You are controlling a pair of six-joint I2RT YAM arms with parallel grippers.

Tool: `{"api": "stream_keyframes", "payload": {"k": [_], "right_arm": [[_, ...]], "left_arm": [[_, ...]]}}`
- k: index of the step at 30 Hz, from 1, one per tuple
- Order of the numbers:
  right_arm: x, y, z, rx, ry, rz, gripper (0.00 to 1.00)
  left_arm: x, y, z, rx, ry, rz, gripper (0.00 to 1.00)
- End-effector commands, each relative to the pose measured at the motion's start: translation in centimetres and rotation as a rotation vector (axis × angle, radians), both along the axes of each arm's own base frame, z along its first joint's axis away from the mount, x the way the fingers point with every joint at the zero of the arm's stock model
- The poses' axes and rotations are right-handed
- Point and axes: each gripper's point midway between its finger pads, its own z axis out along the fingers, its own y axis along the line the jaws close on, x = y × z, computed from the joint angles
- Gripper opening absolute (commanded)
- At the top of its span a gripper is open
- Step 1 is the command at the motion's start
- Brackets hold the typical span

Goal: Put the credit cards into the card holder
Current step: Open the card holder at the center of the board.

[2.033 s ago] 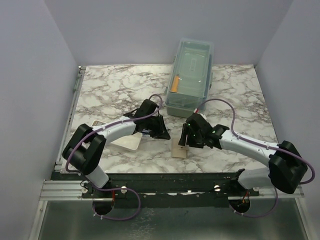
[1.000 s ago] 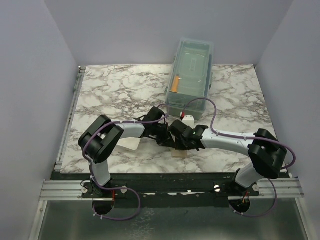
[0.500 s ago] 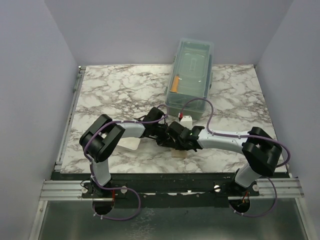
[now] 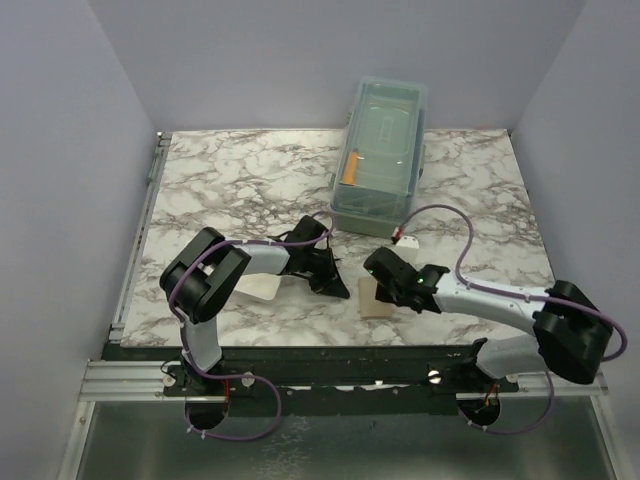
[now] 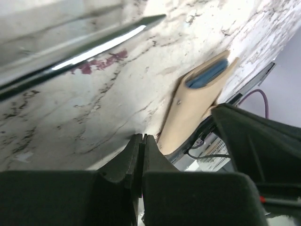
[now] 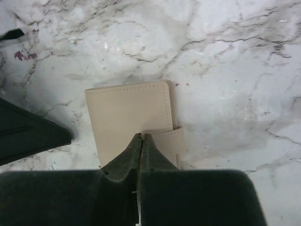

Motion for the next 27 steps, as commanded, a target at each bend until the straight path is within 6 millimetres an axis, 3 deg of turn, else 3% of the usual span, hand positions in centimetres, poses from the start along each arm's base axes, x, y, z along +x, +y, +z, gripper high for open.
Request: {"api": "stream_keyframes", "payload": {"k": [1,5,9,15,19,27], "right_arm": [[0.3,-0.1,1.0,0.207,-0.054,-0.016,0.0],[-0.1,0.9,2.3,0.351,-0.091,0.044,0.0],[-0.3,1.2,2.6,0.379,-0.094,0.06,0.0],[0.0,0.0,2.5,0.262,-0.045,0.012,0.01],[-0.6,-2.6,2.1,0.069,0.064,-0.082,0.13],[-1.5,-2.9,1.4,0.048,0.111,-0.079,0.23]], "left_arm": [[-0.3,1.6,-2.0,0.091,0.022,0.017,0.0],[0.0,1.2,-0.9,0.062,-0.014,-0.003,0.0],[0.7,0.6,2.2,-0.009,-0.127,-0.031,0.0],[0.2,-2.0,6.4,-0.154,-0.196,-0.101,0.05],[-0.5,-4.3,6.4,-0.204,-0.167,-0.15,0.01],[-1.1,-6.1,4.1,-0.198,-0.102,-0.176,0.0]]}}
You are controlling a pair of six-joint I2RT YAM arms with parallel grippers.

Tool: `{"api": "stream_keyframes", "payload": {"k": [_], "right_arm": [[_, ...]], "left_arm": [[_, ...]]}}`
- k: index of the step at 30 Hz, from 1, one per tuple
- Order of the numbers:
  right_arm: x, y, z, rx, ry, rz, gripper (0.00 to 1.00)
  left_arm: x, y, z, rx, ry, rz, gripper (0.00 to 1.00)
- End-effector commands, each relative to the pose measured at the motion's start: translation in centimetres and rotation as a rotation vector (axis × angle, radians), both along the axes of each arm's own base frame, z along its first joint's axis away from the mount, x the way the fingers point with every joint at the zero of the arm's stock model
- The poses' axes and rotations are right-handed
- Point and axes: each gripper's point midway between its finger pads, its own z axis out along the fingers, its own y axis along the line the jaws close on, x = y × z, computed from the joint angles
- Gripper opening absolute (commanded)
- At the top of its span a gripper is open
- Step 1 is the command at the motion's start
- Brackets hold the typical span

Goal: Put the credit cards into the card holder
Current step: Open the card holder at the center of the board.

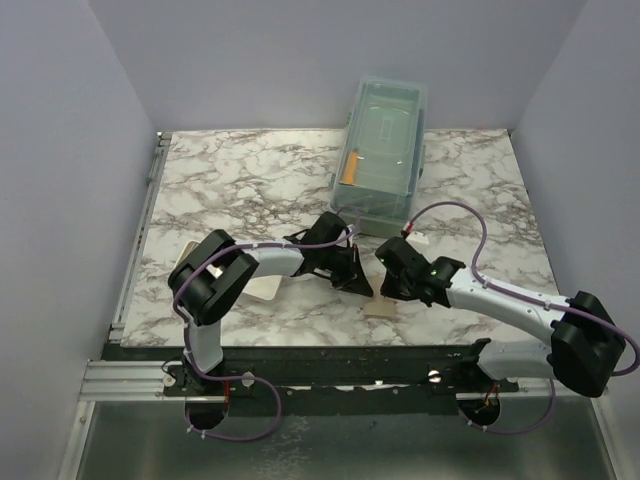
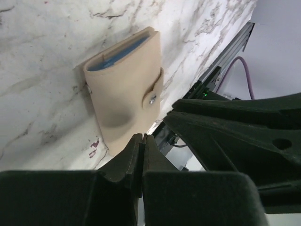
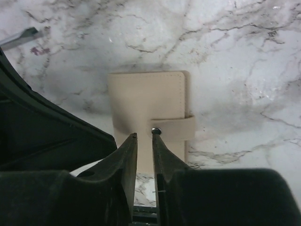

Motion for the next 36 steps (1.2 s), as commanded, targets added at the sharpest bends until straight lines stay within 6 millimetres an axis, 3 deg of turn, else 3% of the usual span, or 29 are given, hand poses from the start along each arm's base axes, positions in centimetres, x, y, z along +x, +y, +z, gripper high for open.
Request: {"api": "stream_keyframes", "payload": {"k": [1,7,12,18,20,27,36], "right_arm": [[-1.2,-1.8,-1.1,-0.088,0.067,-0.033,0.25],[-1.1,-1.3,-2.0,-0.097,0.078,-0.008,0.36],[-0.7,-1.0,-3.9,-0.122,0.091,0.006,0.47],[-1.2,-1.6,-5.8,-0.159,0.129,-0.014,0.49],[-1.4,-1.9,-6.0,-0.155,0.128,-0.025,0.43],[-1.4,-2.4,-5.3,-0.092,0.062,-0.067,0.03],[-0.6,0.2,-1.6,0.224,-0.135,-0.009,0.0]], "left_arm": [[-0.2,-1.0,-0.4,-0.021,0.023,-0.024,0.0],[-0.3,-0.7,-2.7,0.032,0.073,0.004,0.0],[-0.4,0.1,-4.6,0.105,0.117,0.041,0.0],[-0.4,0.8,-5.3,0.157,0.129,0.062,0.0],[-0.3,1.0,-5.4,0.169,0.127,0.07,0.0],[-0.1,1.5,-5.9,0.196,0.129,0.082,0.0],[0.2,2.0,-5.9,0.218,0.1,0.086,0.0]]}}
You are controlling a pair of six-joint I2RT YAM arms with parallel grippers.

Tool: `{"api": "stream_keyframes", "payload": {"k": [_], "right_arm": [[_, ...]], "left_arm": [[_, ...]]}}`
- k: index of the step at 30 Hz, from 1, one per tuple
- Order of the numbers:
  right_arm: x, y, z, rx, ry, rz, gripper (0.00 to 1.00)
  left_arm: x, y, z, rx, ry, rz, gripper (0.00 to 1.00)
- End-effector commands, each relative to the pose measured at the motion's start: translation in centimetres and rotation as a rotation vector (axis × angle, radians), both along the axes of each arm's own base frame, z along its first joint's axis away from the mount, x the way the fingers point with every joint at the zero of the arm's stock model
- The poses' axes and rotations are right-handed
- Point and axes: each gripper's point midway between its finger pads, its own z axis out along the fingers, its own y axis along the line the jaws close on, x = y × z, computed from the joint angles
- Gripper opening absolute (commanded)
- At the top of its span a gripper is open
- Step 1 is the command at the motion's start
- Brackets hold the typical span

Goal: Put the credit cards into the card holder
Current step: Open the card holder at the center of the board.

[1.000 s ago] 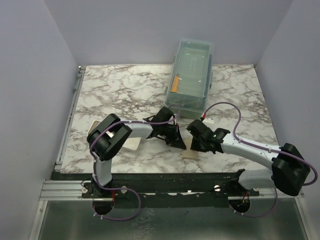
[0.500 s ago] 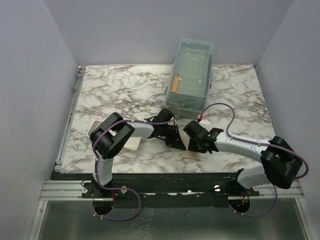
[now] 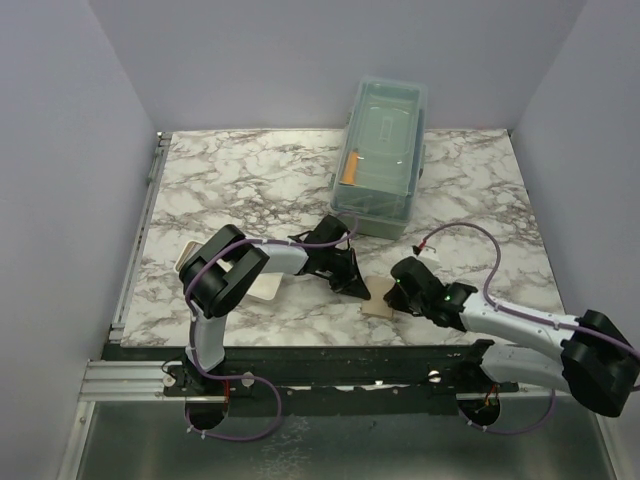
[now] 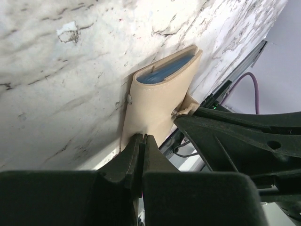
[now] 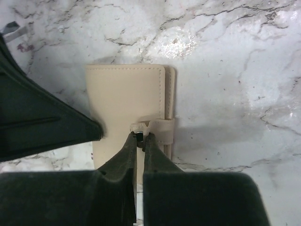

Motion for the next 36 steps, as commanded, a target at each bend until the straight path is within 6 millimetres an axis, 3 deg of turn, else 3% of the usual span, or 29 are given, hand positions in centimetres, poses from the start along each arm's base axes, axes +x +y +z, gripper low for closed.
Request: {"api": "stream_keyframes", "payload": {"k": [1,6,12,16,24,28,36], "right_arm": [[0.6,1.6,2.2,0.174,-0.107,0.021,0.0],[0.5,1.8,3.9,0.228,-0.158,0.044,0.0],[0.4,3.5,5.2,0.297,-0.184,0.116,0.0],[0.7,4.6,7.3,0.34,-0.226,0.163,0.0],[0.7,5.4,7.6,0.332,-0.204,0.203,0.0],[0.7,6.1,8.4,0.384,-0.237,0.224,0.0],[0.6,6.1,8.1,0.375,-0.226,0.229,0.0]], "left_arm": [[0.0,1.9,-2.3,0.125,-0.012,0.024,0.0],[0.2,1.6,-0.8,0.089,-0.067,-0.013,0.0],[0.9,1.7,4.2,0.007,-0.241,-0.049,0.0],[1.5,2.8,6.3,0.018,-0.327,-0.031,0.23],[1.9,4.1,6.0,0.075,-0.347,-0.008,0.48],[2.5,4.3,5.7,0.108,-0.363,0.001,0.53],[2.9,4.2,4.8,0.152,-0.373,-0.014,0.61]]}}
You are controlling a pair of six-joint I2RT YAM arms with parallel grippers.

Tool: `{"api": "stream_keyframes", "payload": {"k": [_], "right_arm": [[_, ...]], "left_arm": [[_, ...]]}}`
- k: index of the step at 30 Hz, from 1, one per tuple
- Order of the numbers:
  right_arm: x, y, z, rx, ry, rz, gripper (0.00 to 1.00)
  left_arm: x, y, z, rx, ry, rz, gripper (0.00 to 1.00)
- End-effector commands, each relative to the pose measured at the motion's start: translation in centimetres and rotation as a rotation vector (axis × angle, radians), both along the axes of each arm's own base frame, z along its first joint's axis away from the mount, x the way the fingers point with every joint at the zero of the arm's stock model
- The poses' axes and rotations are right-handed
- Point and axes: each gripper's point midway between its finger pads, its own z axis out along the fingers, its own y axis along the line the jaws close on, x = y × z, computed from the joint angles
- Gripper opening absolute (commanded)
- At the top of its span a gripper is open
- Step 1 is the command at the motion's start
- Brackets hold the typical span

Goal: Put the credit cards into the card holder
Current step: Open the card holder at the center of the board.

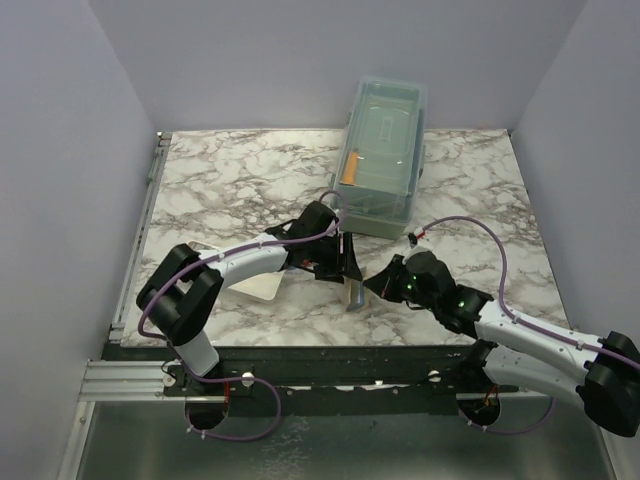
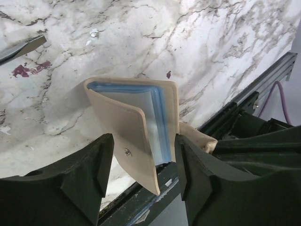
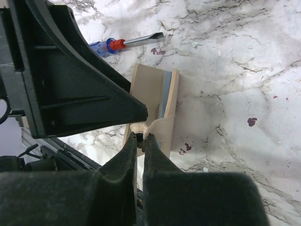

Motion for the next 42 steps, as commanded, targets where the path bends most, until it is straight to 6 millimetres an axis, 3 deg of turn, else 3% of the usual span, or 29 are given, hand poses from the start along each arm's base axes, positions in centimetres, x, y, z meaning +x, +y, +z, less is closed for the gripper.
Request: {"api": "stream_keyframes", "payload": {"k": [1,7,9,11,14,16,19,25,29,33,42], "right_arm": [[0.1,0.5,0.6,0.021,-0.02,0.026,0.0],[-0.1,-0.2,-0.2,-0.019,0.005,0.004,0.0],[0.0,-1.4,-1.2,-0.076,0.031,-0.038,0.0],[0.0,-3.8,-2.7,-0.186,0.122,-0.159,0.02],[-0.7,-7.9,-4.3,-0.409,0.263,-0.334,0.2],[-0.8,-8.7,-4.1,-0.496,0.282,-0.338,0.31],[-0.2,-7.7,-2.9,-0.532,0.249,-0.249,0.41],[0.8,-5.1,0.4,-0.501,0.164,-0.156,0.52],[1.1,-1.5,1.0,-0.374,0.122,-0.033,0.61],[0.6,0.7,-0.5,-0.211,0.126,0.013,0.56],[0.6,-0.8,-4.8,-0.129,0.212,-0.058,0.44]], "left_arm": [[0.7,0.1,-0.8,0.056,-0.028,-0.002,0.6],[0.7,1.3,-1.5,0.115,-0.044,0.024,0.35],[0.9,1.7,-1.4,0.128,-0.061,0.032,0.27],[0.9,1.8,-1.4,0.134,-0.071,0.031,0.2],[0.8,1.7,-1.5,0.135,-0.067,0.017,0.07],[0.8,1.6,-1.6,0.134,-0.063,0.012,0.01],[0.9,1.3,-1.5,0.125,-0.057,0.004,0.0],[1.0,1.5,-1.4,0.13,-0.069,0.009,0.0],[0.9,1.5,-1.4,0.124,-0.059,0.01,0.0],[0.9,1.5,-1.6,0.125,-0.058,0.011,0.0],[0.6,1.7,-1.9,0.11,-0.039,0.022,0.0]]}}
